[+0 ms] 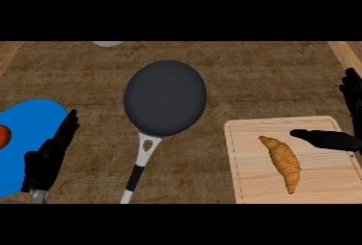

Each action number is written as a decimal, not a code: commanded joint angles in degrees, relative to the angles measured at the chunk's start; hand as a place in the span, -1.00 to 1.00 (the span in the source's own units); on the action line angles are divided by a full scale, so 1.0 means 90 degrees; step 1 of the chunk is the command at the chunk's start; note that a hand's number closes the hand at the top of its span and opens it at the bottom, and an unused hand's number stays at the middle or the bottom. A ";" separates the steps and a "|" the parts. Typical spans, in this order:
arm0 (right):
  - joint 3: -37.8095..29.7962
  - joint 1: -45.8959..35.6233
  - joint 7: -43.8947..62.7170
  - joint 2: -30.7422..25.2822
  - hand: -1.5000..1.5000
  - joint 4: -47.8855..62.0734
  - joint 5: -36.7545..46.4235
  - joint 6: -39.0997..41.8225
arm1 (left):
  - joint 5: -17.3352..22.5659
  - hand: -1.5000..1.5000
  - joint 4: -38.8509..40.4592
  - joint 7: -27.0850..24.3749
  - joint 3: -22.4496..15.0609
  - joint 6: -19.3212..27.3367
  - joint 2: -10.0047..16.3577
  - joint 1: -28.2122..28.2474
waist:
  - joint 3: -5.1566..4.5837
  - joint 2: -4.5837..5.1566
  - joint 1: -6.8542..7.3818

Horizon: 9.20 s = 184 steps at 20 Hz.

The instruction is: Pick the croissant from the cutting board and place it in the pan

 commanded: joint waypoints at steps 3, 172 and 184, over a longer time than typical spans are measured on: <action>-0.0258 0.1472 0.1226 -0.0531 -1.00 -0.0880 0.0674 -0.0834 | -0.0510 0.00 -0.0182 0.0555 -0.0213 0.0534 -0.0022 0.0161 | 0.0001 -0.0007 -0.0069; -0.1355 -0.6110 -0.1064 0.3544 -1.00 0.7304 0.1277 -0.3129 | -0.2343 0.00 -0.0796 0.0869 0.1175 -0.1130 -0.1599 0.0294 | 0.0018 0.0170 0.0533; -0.1242 -0.3994 -0.2038 0.2414 -1.00 0.5809 0.1130 -0.1520 | -0.2334 0.00 -0.0698 0.1063 0.1523 -0.1248 -0.1587 0.0350 | 0.0010 0.0028 0.0124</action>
